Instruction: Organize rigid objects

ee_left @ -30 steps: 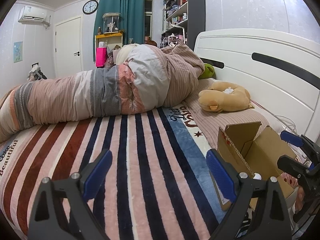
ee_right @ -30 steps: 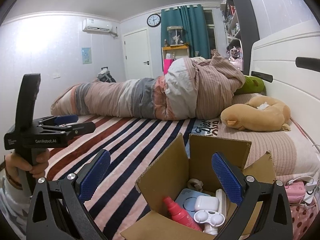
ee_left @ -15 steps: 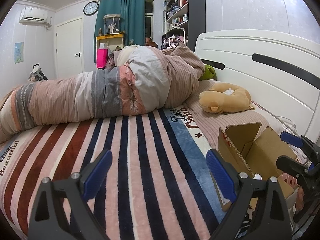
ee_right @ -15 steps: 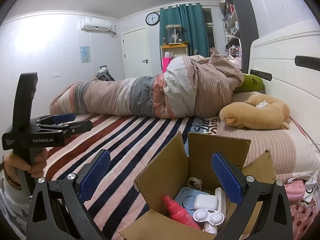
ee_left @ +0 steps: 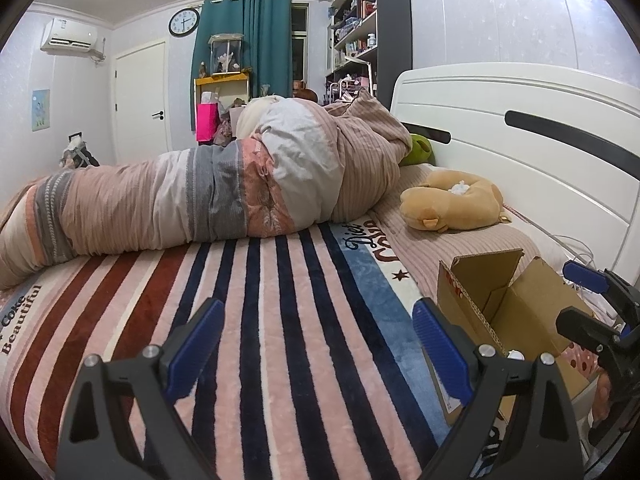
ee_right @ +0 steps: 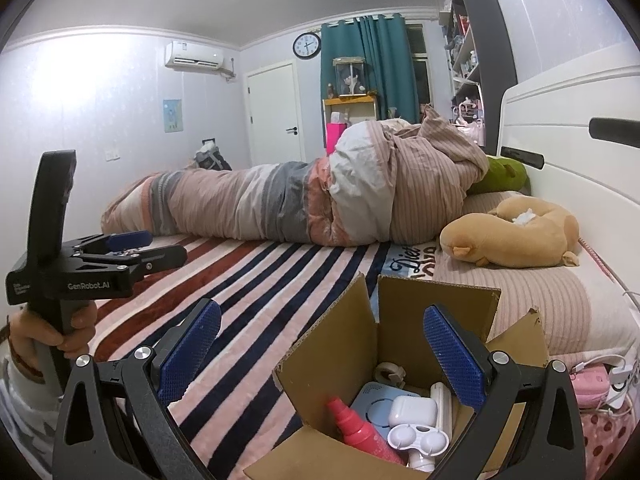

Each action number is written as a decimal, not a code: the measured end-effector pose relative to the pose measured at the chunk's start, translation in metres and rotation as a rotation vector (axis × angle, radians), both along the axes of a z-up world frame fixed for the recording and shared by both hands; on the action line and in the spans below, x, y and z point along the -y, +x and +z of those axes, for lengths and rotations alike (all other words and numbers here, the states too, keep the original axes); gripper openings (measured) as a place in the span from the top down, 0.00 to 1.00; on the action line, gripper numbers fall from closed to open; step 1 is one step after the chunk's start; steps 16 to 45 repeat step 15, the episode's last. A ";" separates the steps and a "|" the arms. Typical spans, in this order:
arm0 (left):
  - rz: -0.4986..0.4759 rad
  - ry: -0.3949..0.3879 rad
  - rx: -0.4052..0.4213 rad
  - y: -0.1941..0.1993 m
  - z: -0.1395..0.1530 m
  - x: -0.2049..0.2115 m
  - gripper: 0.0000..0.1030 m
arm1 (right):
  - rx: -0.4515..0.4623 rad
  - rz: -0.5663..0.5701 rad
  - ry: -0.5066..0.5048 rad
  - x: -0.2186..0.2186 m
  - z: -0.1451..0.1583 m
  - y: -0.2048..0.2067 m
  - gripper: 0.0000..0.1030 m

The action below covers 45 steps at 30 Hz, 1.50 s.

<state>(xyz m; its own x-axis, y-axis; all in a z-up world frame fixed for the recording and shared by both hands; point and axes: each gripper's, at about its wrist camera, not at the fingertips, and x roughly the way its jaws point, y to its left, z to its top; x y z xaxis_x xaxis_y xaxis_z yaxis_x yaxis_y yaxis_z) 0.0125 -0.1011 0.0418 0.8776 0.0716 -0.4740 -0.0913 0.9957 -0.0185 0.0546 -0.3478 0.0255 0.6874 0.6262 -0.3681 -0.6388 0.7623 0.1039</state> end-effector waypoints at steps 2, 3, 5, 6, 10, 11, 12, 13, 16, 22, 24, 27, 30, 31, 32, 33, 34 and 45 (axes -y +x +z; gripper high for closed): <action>0.000 0.000 0.000 0.000 0.000 0.000 0.09 | 0.003 0.000 0.000 -0.001 0.001 0.000 0.01; 0.000 -0.001 0.000 0.000 0.000 0.000 0.09 | 0.003 0.000 0.000 -0.001 0.002 0.000 0.01; 0.001 0.000 0.000 0.000 0.000 0.001 0.09 | 0.004 -0.001 0.000 -0.002 0.002 -0.001 0.01; 0.001 0.001 0.000 0.000 0.000 0.000 0.09 | 0.004 -0.001 0.000 -0.002 0.002 -0.001 0.01; 0.000 0.000 0.001 0.000 0.000 0.000 0.09 | 0.004 0.001 0.000 -0.001 0.001 0.000 0.01; 0.001 0.001 0.001 0.000 0.000 0.000 0.09 | 0.004 0.001 0.000 -0.001 0.001 0.000 0.01; 0.002 0.001 0.001 0.000 0.000 0.000 0.09 | 0.005 0.000 0.001 -0.001 0.002 -0.001 0.01; 0.000 0.000 0.001 0.000 0.000 0.000 0.09 | 0.006 0.000 0.002 -0.001 0.002 -0.001 0.01; 0.003 -0.001 -0.003 0.000 0.000 0.001 0.09 | 0.006 0.000 0.003 -0.001 0.003 -0.001 0.01; 0.003 -0.001 -0.003 0.000 0.000 0.001 0.09 | 0.006 0.000 0.003 -0.001 0.003 -0.001 0.01; 0.003 -0.001 -0.003 0.000 0.000 0.001 0.09 | 0.006 0.000 0.003 -0.001 0.003 -0.001 0.01; 0.003 -0.001 -0.003 0.000 0.000 0.001 0.09 | 0.006 0.000 0.003 -0.001 0.003 -0.001 0.01; 0.003 -0.001 -0.003 0.000 0.000 0.001 0.09 | 0.006 0.000 0.003 -0.001 0.003 -0.001 0.01; 0.003 -0.001 -0.003 0.000 0.000 0.001 0.09 | 0.006 0.000 0.003 -0.001 0.003 -0.001 0.01; 0.003 -0.001 -0.003 0.000 0.000 0.001 0.09 | 0.006 0.000 0.003 -0.001 0.003 -0.001 0.01; 0.003 -0.001 -0.003 0.000 0.000 0.001 0.09 | 0.006 0.000 0.003 -0.001 0.003 -0.001 0.01; 0.003 -0.001 -0.003 0.000 0.000 0.001 0.09 | 0.006 0.000 0.003 -0.001 0.003 -0.001 0.01; 0.003 -0.001 -0.003 0.000 0.000 0.001 0.09 | 0.006 0.000 0.003 -0.001 0.003 -0.001 0.01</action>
